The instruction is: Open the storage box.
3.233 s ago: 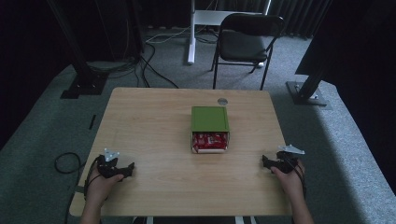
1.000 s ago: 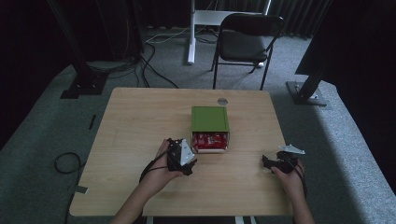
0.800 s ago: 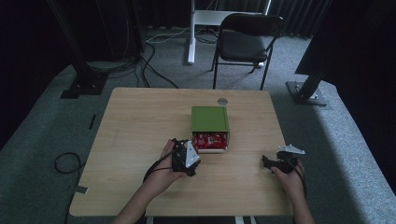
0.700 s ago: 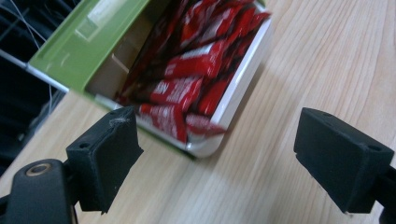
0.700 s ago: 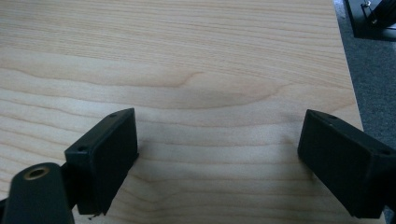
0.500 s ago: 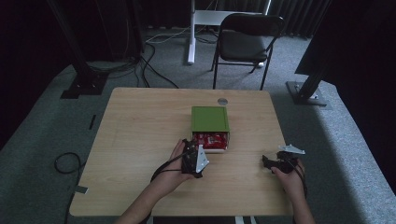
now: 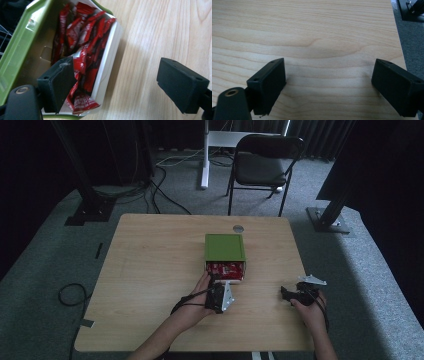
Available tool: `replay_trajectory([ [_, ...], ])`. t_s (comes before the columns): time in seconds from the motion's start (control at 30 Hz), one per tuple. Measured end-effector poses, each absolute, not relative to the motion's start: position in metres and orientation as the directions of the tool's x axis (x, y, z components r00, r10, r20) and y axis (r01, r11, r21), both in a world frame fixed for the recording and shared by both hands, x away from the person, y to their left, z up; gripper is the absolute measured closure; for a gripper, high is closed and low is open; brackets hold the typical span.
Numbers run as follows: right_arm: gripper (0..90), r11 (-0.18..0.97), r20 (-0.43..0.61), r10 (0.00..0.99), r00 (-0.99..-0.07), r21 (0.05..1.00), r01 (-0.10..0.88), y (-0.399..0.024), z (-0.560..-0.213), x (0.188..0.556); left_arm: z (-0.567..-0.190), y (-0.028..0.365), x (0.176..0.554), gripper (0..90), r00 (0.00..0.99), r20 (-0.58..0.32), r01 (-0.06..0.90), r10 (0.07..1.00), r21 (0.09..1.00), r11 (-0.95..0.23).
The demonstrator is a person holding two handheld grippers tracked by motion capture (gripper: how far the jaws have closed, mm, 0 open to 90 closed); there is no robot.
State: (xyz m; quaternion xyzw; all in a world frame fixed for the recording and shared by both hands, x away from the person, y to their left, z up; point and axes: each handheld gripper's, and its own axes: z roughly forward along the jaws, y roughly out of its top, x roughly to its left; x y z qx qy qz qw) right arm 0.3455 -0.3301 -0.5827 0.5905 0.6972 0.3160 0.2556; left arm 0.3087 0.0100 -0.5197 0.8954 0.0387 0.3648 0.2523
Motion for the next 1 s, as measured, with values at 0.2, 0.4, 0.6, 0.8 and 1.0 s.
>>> replay_trajectory([
  [0.2,11.6,0.103,0.017,0.985,-0.172,0.743,0.662,-0.330,-0.583,0.346,-0.527,0.002,0.312,18.4,0.717,0.675,-0.136,0.173,0.379,-0.915],
  [0.4,11.6,0.103,0.017,0.985,-0.172,0.743,0.661,-0.330,-0.583,0.346,-0.530,0.001,0.313,18.6,0.714,0.683,-0.145,0.154,0.359,-0.922],
  [0.6,11.6,0.103,0.017,0.985,-0.172,0.743,0.662,-0.330,-0.583,0.346,-0.532,0.002,0.310,21.7,0.700,0.700,-0.140,0.142,0.330,-0.934],
  [0.8,11.6,0.103,0.017,0.985,-0.172,0.743,0.662,-0.330,-0.583,0.346,-0.533,0.003,0.305,22.4,0.714,0.688,-0.140,0.128,0.320,-0.937],
  [1.0,11.6,0.103,0.017,0.985,-0.172,0.743,0.662,-0.330,-0.583,0.346,-0.539,0.003,0.307,22.8,0.715,0.689,-0.139,0.124,0.313,-0.940],
])
